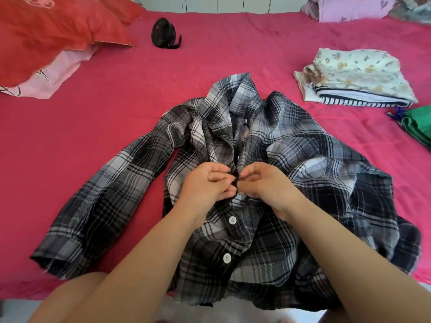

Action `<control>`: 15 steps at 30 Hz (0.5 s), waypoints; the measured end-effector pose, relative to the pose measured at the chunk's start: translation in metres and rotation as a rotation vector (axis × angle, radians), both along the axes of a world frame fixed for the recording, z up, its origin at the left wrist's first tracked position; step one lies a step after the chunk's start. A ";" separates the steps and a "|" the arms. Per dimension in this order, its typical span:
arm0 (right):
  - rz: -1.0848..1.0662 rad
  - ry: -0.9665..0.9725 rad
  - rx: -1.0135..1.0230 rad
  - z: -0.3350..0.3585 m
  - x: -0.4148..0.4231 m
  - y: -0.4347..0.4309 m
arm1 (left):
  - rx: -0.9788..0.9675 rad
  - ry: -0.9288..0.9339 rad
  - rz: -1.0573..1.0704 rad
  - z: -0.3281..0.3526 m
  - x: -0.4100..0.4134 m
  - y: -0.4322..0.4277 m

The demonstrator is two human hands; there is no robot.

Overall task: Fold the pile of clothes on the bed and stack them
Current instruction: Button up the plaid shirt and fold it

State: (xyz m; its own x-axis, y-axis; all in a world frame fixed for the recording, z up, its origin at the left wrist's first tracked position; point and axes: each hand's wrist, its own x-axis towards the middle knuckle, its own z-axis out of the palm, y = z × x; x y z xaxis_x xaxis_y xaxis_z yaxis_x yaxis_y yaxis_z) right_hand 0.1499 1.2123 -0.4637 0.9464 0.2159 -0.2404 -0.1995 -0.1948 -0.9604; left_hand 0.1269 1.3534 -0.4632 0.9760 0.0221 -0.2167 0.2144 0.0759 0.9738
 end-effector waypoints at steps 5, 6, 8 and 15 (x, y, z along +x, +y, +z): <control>-0.001 0.007 0.040 -0.001 0.000 0.000 | 0.079 -0.009 0.013 -0.003 0.002 0.001; -0.004 0.011 0.043 -0.001 0.000 0.000 | 0.114 -0.023 0.012 -0.004 0.003 0.002; -0.009 0.013 0.040 -0.002 0.000 -0.001 | 0.189 -0.068 0.013 -0.006 0.003 0.002; -0.007 0.053 0.076 0.000 -0.001 0.001 | 0.565 -0.277 0.028 -0.008 0.001 0.001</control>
